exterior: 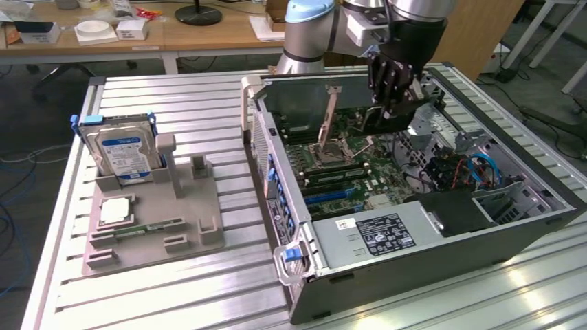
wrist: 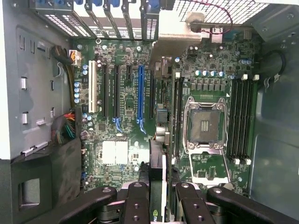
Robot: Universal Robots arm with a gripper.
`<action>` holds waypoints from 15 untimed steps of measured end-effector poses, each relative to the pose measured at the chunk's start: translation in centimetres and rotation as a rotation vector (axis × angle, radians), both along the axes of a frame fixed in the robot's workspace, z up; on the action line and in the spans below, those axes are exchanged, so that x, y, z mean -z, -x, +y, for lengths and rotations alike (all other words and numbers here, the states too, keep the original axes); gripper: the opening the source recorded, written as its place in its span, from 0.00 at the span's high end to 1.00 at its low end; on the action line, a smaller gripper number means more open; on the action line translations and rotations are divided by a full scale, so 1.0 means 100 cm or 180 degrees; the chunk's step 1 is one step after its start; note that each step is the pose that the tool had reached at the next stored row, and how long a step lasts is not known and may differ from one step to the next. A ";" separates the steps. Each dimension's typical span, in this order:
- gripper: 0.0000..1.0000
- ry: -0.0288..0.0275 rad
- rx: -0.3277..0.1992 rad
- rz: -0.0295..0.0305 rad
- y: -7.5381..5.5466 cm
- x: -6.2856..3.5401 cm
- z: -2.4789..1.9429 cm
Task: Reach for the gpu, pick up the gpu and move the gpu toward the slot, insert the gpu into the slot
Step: 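Insert the gpu into the slot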
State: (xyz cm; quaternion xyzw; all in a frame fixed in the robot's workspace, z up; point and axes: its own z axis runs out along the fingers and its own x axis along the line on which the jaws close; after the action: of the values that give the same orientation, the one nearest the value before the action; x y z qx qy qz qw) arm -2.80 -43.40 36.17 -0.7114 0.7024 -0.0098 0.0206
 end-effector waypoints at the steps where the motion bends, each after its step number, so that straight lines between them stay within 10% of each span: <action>1: 0.73 0.0000 0.0000 0.0000 0.000 0.0001 -0.0001; 15: 0.73 -0.0001 -0.0001 0.0000 0.004 0.0027 -0.0041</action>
State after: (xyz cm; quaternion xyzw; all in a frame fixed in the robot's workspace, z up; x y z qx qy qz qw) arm -3.23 -43.81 35.90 -0.7115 0.7024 -0.0097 0.0207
